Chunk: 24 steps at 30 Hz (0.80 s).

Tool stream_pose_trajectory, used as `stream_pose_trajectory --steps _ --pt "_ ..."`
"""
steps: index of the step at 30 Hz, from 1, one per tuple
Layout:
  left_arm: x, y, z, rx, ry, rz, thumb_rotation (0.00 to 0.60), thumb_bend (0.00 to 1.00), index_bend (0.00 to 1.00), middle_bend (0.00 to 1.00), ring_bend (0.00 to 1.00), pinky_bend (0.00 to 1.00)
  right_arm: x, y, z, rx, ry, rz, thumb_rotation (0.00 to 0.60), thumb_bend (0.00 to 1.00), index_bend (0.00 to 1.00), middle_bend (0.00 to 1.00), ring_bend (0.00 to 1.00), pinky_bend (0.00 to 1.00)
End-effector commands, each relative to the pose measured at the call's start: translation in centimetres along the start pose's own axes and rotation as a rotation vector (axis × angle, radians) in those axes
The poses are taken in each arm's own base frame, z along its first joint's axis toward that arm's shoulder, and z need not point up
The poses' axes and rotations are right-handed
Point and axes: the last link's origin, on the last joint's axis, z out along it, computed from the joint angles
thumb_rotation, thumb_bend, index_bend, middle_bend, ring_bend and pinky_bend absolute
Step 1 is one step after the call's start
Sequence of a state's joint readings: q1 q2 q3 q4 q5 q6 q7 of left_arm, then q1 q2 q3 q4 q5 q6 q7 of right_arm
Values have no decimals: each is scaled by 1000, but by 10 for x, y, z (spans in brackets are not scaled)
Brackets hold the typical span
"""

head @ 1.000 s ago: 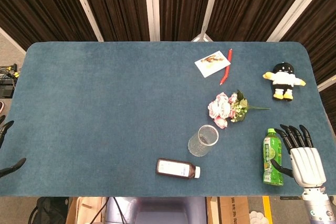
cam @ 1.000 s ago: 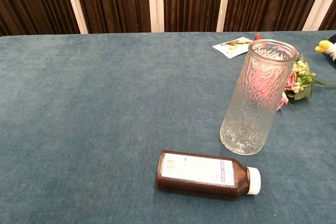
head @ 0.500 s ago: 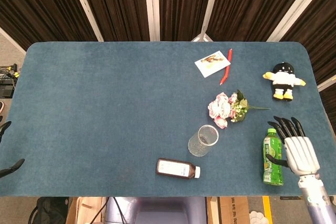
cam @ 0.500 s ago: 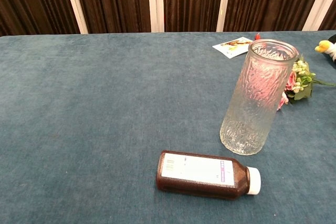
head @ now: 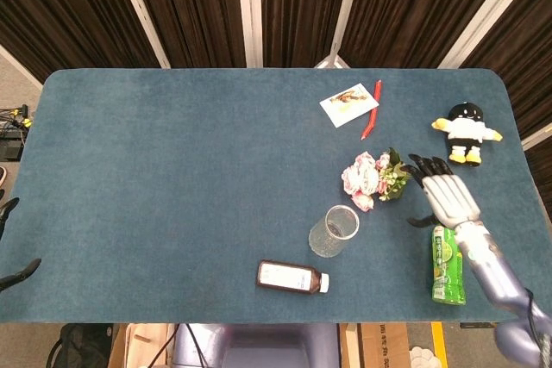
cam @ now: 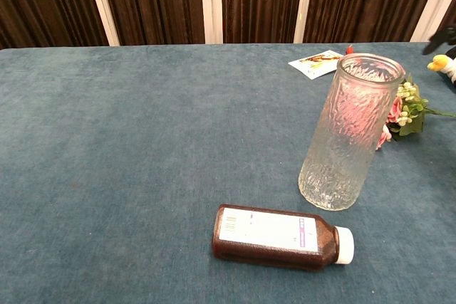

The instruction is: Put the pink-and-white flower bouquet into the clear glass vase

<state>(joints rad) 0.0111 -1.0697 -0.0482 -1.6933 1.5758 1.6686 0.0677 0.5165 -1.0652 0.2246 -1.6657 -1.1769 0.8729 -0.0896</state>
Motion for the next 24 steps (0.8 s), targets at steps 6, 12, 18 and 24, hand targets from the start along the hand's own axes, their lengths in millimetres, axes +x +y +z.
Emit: stream_pose_trajectory --steps 6,12,18,24 --pt "-1 0 1 10 0 14 600 166 110 0 0 114 1 -14 48 -23 -31 9 600 135 152 59 81 0" --pt "-4 2 1 15 -5 27 600 166 110 0 0 114 -5 -16 67 -40 -69 -12 600 135 152 59 81 0" --pt "-6 5 -1 10 -21 33 600 166 110 0 0 114 -23 -19 76 -34 -140 -63 600 135 152 59 79 0" --pt "-6 4 -1 19 -24 42 600 166 110 0 0 114 -36 -20 84 -35 -173 -96 600 135 152 59 78 0"
